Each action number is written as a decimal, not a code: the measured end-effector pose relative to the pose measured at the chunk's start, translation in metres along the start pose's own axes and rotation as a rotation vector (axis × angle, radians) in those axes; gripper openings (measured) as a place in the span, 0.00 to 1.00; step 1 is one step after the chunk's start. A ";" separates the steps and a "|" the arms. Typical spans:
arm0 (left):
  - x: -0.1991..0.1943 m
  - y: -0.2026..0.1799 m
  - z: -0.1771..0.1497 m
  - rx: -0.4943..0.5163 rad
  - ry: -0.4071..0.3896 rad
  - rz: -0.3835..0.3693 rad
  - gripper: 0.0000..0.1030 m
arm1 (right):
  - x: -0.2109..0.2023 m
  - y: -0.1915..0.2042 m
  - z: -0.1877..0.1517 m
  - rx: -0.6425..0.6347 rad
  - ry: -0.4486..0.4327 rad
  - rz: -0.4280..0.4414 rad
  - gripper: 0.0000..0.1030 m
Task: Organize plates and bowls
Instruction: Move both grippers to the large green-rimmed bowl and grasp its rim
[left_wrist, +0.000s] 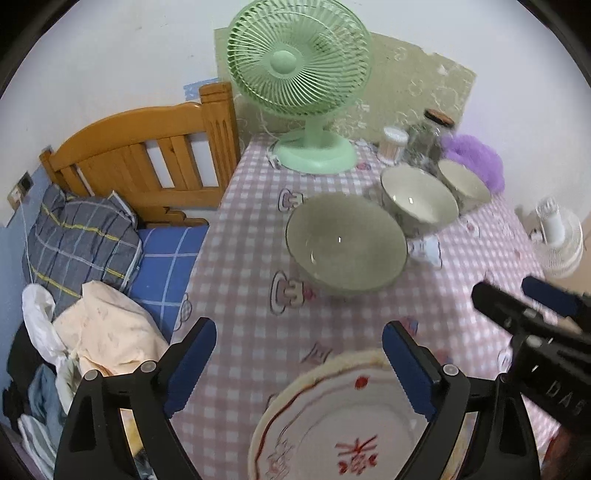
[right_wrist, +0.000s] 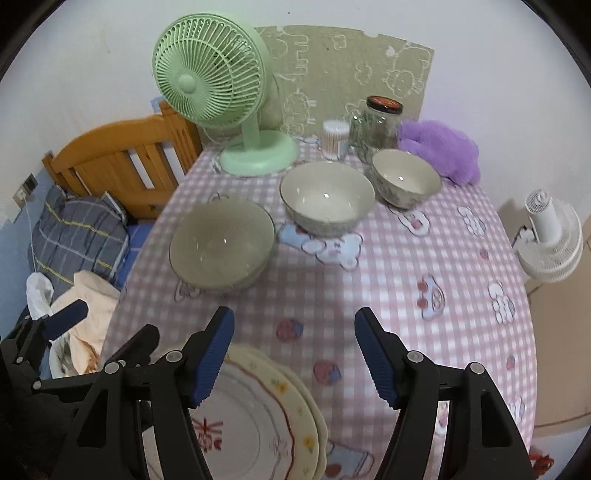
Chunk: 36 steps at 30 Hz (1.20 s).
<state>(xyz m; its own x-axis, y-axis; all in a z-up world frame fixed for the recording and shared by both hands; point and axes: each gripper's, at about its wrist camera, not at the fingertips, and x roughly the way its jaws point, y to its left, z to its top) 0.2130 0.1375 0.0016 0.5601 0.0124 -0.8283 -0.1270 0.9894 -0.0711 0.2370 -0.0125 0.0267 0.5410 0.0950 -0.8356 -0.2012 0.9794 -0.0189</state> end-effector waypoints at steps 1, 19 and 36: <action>0.002 -0.001 0.005 -0.006 -0.004 0.007 0.90 | 0.003 -0.002 0.005 0.009 -0.006 0.010 0.69; 0.084 -0.005 0.056 -0.045 0.009 0.112 0.72 | 0.095 0.001 0.064 0.031 0.012 0.081 0.65; 0.131 -0.013 0.059 -0.027 0.068 0.098 0.31 | 0.155 0.020 0.070 0.000 0.083 0.076 0.19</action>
<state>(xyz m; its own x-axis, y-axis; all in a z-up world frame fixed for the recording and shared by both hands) 0.3368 0.1353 -0.0733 0.4876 0.0983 -0.8675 -0.2014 0.9795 -0.0022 0.3743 0.0339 -0.0644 0.4551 0.1539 -0.8771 -0.2393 0.9699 0.0460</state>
